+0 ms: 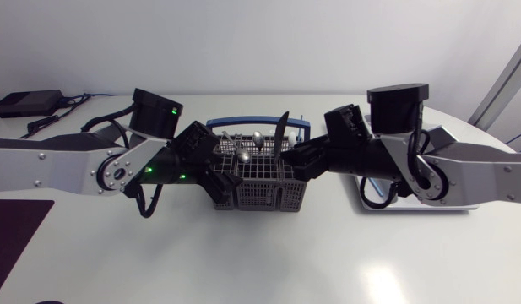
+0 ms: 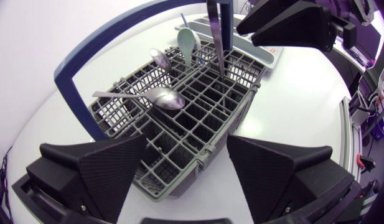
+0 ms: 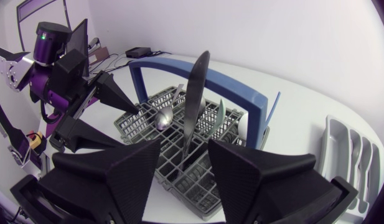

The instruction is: Unload the cutlery basket into the drawer organizer.

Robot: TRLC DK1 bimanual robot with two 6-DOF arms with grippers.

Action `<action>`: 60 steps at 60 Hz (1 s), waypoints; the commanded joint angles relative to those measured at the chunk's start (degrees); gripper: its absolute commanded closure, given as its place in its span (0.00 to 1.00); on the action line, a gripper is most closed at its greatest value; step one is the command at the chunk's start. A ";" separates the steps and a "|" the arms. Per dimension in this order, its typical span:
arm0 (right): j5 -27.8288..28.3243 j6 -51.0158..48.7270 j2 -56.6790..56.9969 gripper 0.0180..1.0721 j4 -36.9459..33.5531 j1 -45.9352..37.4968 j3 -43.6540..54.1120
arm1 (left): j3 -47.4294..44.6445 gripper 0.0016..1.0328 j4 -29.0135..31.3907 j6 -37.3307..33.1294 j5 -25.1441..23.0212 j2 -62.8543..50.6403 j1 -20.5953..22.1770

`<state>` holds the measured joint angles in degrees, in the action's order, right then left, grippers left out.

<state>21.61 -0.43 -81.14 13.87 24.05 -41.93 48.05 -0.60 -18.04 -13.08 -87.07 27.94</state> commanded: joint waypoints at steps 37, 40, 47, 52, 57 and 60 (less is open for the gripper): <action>-5.79 -0.45 -8.68 0.69 4.50 5.04 -4.21 | -0.42 0.12 -1.33 -0.24 0.25 -1.70 0.80; -6.31 -0.54 -9.03 0.75 4.50 5.39 -4.21 | -0.42 0.12 -1.33 -0.24 0.25 -1.88 0.88; -6.58 -0.72 -8.86 0.82 4.94 6.18 -3.77 | -0.42 0.12 -1.33 -0.24 0.25 -1.88 1.06; -6.66 -0.80 -7.98 0.87 5.47 6.18 -3.07 | -0.50 0.12 -1.33 -0.24 0.43 -1.88 1.06; -6.84 -0.89 -7.27 0.90 5.91 6.09 -2.28 | -0.50 0.12 -1.33 -0.24 0.43 -1.88 1.15; -7.28 -0.98 -6.83 0.90 6.00 6.09 -1.84 | -0.50 0.12 -1.33 -0.24 0.43 -1.88 1.15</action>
<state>14.85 -0.47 -88.90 18.70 29.58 -45.25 48.05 -1.61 -18.04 -12.95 -87.92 28.64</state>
